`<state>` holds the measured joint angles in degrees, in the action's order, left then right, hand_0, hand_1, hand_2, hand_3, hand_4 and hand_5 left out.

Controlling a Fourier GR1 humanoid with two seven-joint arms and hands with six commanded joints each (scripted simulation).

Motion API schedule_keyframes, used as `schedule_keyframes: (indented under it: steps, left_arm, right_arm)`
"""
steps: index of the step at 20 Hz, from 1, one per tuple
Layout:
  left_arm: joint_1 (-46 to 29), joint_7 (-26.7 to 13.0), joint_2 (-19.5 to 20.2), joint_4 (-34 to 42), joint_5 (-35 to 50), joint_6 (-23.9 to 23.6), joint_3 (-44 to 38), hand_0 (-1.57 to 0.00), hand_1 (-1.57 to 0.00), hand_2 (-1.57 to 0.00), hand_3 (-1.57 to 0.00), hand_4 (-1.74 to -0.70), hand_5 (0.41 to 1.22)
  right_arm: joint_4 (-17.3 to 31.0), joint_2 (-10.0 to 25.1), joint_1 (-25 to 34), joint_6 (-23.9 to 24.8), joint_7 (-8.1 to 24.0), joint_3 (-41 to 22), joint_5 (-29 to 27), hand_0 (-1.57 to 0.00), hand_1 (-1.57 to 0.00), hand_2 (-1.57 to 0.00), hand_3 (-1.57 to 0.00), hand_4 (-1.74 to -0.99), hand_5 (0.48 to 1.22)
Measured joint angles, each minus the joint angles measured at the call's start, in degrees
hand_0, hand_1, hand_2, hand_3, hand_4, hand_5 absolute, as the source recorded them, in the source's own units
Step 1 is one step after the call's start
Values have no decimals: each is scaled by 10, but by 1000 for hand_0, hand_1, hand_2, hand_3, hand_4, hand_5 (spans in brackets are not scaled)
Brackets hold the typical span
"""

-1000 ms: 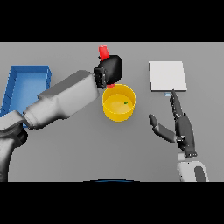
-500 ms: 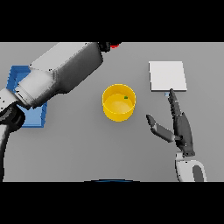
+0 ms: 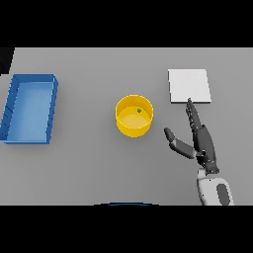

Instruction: Pick up the red beaker and tilt it to pour out 1 green nut into yellow bowl. Pick up the yellow bowl and place it on the metallic measuring scale.

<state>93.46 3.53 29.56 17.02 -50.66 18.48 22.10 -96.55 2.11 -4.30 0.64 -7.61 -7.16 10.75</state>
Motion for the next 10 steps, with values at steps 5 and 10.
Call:
schedule_keyframes:
  steps: [5, 10]
  left_arm:
    - [-93, -62, 48, -28, 134, -66, -124, -1571, -1571, -1571, -1558, -1740, 1221]
    - [-220, -148, 53, 11, 228, -162, -189, -1571, -1571, -1571, -1567, -1741, 1221]
  right_arm:
    - [3, 9, 13, 10, 9, -3, 21, 1, 1, 1, 1, -1132, 621]
    - [5, 18, 10, -3, 13, -2, 15, 1, 1, 1, 1, -1138, 648]
